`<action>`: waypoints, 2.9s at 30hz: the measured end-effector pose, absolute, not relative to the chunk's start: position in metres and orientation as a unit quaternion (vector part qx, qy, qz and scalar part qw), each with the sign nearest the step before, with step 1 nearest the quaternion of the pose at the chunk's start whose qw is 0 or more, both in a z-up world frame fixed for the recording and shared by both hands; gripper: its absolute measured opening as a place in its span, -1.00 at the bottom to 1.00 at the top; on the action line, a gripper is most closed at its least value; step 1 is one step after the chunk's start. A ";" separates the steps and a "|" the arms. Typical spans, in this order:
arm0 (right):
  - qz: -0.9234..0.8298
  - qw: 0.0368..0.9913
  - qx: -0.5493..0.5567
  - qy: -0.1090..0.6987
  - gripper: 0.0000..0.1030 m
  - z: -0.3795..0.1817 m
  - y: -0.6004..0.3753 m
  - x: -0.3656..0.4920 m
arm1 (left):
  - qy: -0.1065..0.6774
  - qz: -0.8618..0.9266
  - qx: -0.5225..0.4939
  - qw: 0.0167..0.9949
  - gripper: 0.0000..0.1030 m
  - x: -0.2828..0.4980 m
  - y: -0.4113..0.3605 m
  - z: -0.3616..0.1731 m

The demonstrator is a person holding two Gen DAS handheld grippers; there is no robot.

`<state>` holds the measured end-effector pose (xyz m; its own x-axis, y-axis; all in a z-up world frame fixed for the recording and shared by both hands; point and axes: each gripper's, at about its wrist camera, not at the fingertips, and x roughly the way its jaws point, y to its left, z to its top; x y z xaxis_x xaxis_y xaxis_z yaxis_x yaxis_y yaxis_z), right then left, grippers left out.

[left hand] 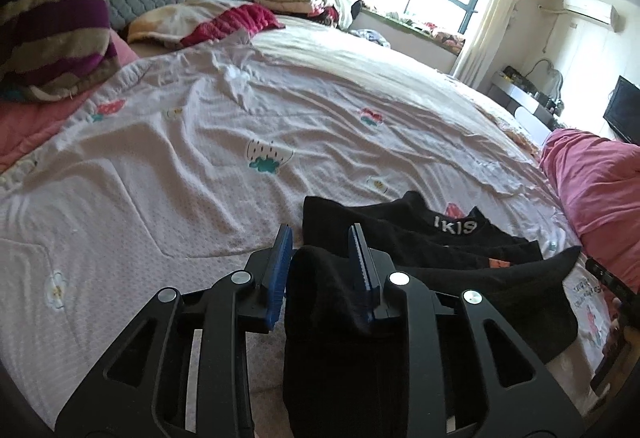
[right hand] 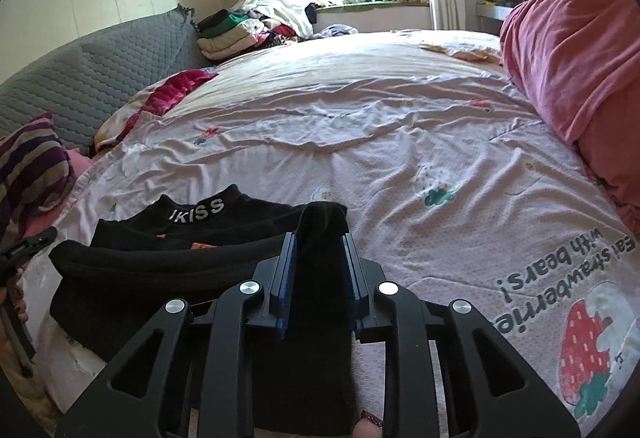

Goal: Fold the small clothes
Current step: 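Lay the hem over the collar with both tools, then open both tools and release the folded hem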

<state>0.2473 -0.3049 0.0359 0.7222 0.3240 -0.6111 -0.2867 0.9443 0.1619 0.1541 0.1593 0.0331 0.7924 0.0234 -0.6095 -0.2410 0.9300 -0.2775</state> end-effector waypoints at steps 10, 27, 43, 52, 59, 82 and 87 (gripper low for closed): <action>0.194 0.905 -0.037 0.377 -0.61 0.011 -0.279 0.238 | 0.378 -0.035 -0.104 0.919 -0.94 0.140 0.103 0.016; 0.191 0.882 -0.045 0.428 -0.61 -0.020 -0.240 0.291 | 0.416 -0.019 -0.023 0.909 -0.95 0.192 0.090 -0.015; 0.152 0.899 0.007 0.411 -0.35 -0.007 -0.276 0.323 | 0.405 0.040 -0.125 0.905 -0.46 0.223 0.173 -0.014; 0.160 0.881 0.019 0.444 -0.46 -0.028 -0.278 0.330 | 0.420 0.016 -0.143 0.896 -0.69 0.232 0.173 -0.026; 0.158 0.903 0.038 0.398 -0.88 0.000 -0.284 0.318 | 0.372 0.024 -0.124 0.919 -0.96 0.215 0.167 0.004; 0.085 0.903 -0.012 0.422 -0.62 -0.032 -0.275 0.340 | 0.418 0.071 -0.092 0.901 -0.90 0.235 0.168 -0.029; 0.076 0.902 -0.001 0.426 -0.38 -0.030 -0.282 0.335 | 0.423 0.079 -0.078 0.899 -0.81 0.232 0.164 -0.029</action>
<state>0.3350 -0.2818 -0.0303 0.6255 0.1365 -0.7682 -0.1374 0.9885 0.0637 0.2319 0.1641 -0.0289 0.6299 0.0753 -0.7730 -0.2071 0.9755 -0.0737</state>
